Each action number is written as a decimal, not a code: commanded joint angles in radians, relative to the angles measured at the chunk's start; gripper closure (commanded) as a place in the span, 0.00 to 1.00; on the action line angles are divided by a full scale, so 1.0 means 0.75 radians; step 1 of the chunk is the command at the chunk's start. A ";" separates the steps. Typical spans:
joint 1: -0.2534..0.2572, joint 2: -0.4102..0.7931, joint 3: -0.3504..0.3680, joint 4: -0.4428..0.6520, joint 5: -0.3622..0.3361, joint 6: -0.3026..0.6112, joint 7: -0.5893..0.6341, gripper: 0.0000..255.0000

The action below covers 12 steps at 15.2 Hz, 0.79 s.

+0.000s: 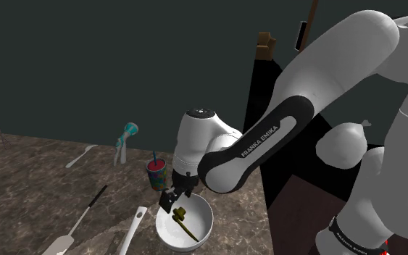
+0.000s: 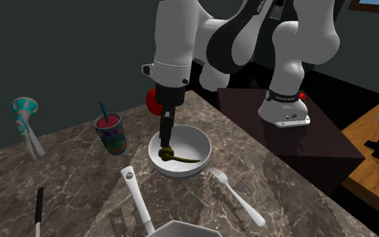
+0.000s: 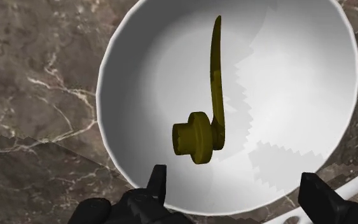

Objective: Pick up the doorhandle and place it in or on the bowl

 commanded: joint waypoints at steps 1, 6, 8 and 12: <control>0.000 0.000 0.000 0.000 0.000 0.000 0.000 0.00; -0.016 -0.167 0.004 -0.001 0.076 -0.162 -0.054 0.00; -0.016 -0.167 0.004 -0.001 0.076 -0.162 -0.054 0.00; -0.016 -0.167 0.004 -0.001 0.076 -0.162 -0.054 0.00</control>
